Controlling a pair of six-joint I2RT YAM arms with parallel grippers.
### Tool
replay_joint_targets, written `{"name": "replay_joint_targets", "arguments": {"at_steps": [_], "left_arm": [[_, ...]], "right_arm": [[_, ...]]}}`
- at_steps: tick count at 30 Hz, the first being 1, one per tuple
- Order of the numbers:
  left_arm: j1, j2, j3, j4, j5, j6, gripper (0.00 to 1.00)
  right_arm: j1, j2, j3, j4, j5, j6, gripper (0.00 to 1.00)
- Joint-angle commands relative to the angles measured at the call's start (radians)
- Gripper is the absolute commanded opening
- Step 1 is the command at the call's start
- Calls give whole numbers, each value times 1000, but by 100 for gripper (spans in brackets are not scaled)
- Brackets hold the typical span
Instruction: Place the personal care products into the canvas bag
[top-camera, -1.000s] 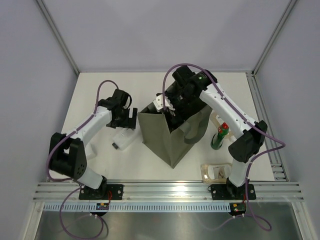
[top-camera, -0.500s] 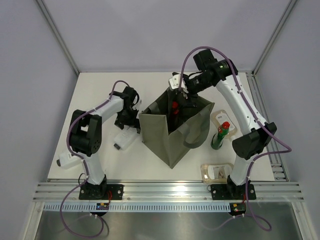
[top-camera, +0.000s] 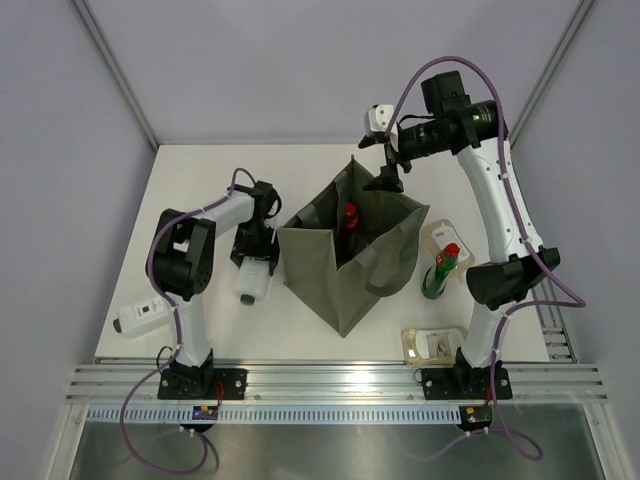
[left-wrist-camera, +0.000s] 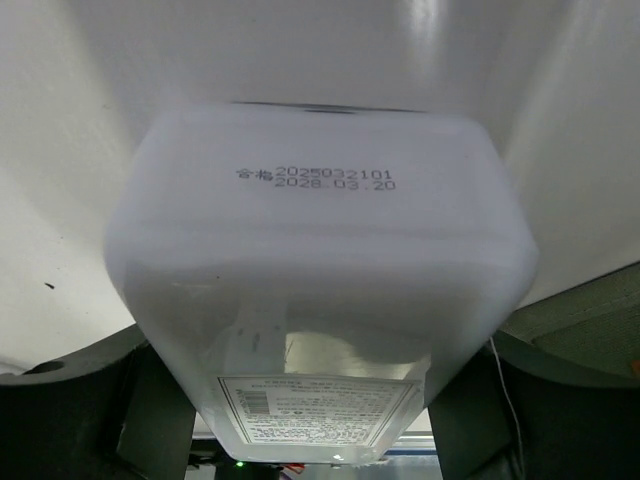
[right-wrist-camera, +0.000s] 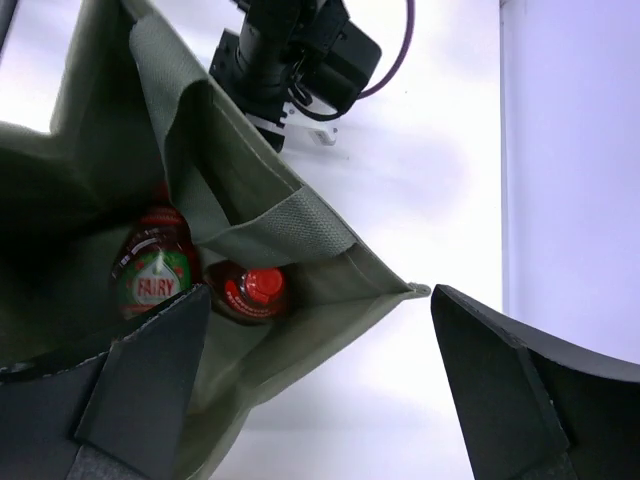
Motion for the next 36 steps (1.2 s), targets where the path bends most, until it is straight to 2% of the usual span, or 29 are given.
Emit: {"name": "replay_joint_targets", "arguments": {"at_steps": [1, 3, 4, 6, 7, 11, 19, 27, 30, 34, 36], "left_arm": [[54, -38, -52, 123, -73, -71, 0], [94, -149, -87, 181, -4, -97, 0], [149, -194, -150, 272, 112, -111, 0], [214, -283, -240, 397, 244, -185, 0], [272, -361, -332, 525, 362, -214, 0], [359, -472, -457, 762, 573, -344, 0], [364, -697, -486, 914, 607, -498, 0], [349, -917, -452, 958, 472, -624, 0], [334, -946, -396, 976, 470, -638, 0], [219, -945, -278, 991, 470, -615, 0], [182, -946, -196, 984, 425, -566, 0]], "right_arm": [[-42, 0, 57, -193, -101, 165, 100], [-78, -8, 54, -144, -147, 220, 100], [-90, -11, 51, -130, -166, 277, 99], [-116, -19, 32, -98, -230, 321, 99], [-139, -22, 18, -85, -250, 363, 99], [-174, -52, -89, 3, -312, 461, 99], [-248, -60, -188, 142, -382, 661, 99], [-290, -78, -251, 192, -384, 707, 99], [-294, -80, -257, 203, -372, 725, 99], [-297, -78, -262, 202, -350, 730, 99], [-299, -83, -271, 200, -348, 728, 99]]}}
